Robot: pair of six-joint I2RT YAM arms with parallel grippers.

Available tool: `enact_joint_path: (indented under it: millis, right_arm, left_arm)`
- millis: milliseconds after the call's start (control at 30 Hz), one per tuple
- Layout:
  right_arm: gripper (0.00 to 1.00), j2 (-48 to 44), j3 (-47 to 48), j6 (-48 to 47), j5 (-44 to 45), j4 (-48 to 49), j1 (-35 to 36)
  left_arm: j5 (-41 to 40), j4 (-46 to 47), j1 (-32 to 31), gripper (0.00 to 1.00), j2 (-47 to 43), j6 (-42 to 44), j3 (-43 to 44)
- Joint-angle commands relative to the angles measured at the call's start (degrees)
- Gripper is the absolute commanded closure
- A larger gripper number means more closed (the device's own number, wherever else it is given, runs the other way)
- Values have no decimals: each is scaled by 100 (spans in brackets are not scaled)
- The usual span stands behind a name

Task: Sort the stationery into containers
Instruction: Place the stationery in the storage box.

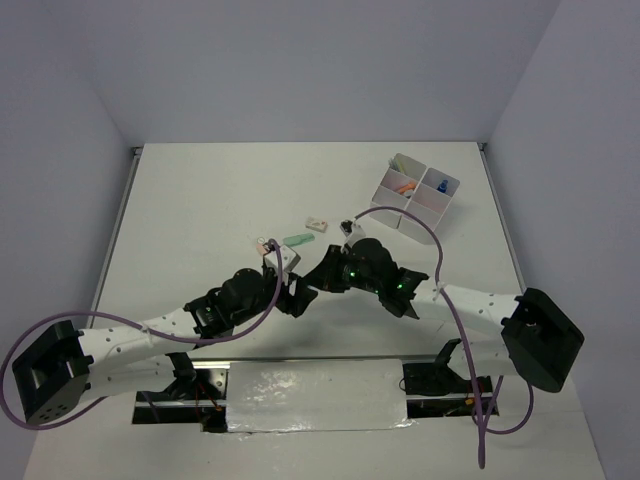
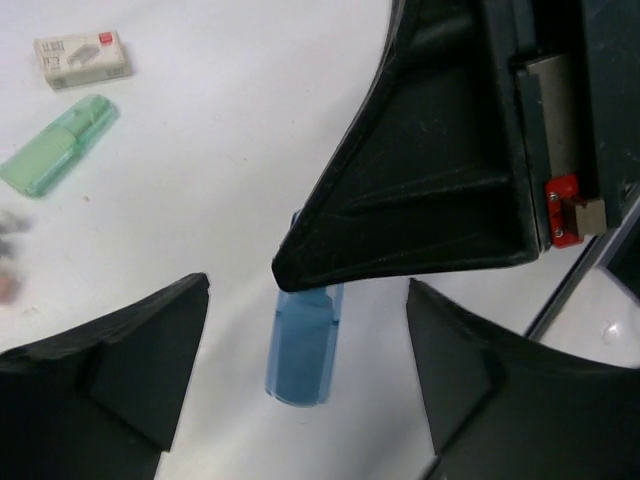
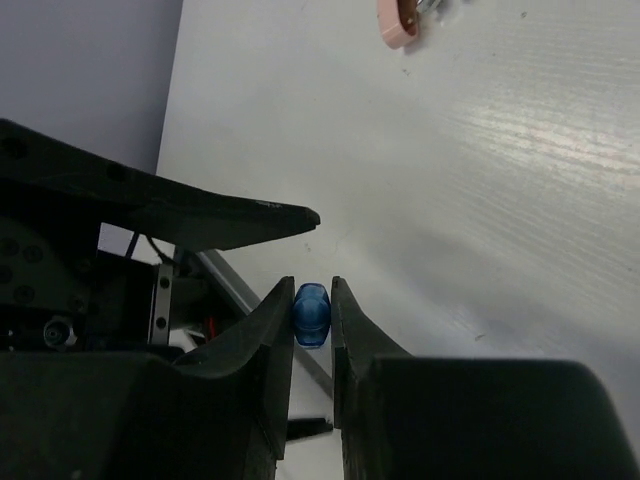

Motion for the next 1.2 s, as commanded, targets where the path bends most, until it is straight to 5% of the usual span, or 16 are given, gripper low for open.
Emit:
enact_joint_path:
  millis: [0, 167, 367, 600, 1000, 1067, 1167]
  right_arm:
    - [100, -268, 435, -329, 568, -216, -16]
    - [100, -391, 1269, -1567, 3139, -1700, -813]
    - [100, 196, 1860, -2333, 4768, -1563, -2318]
    - [100, 1198, 2712, -2642, 5281, -1509, -3329]
    - [97, 1770, 2967, -2756, 4842, -1220, -3893]
    - [92, 1806, 2976, -2765, 4789, -1245, -3937]
    - [54, 1824, 2924, -2739, 4684, -1263, -3928]
  left_arm:
    - [-382, -95, -34, 3, -71, -116, 379]
    - [-1548, -1466, -26, 1, -53, -670, 1100]
    - [-2045, -2909, 36, 1, -176, -1101, 1593]
    - [-2018, -3112, 115, 1, -97, -1154, 1620]
    - [-1394, -2875, 774, 1, 219, -1154, 1708]
    - [-1385, -2840, 801, 1, 324, -1128, 1708]
    - [-1254, -2665, 906, 1, 526, -1110, 1804]
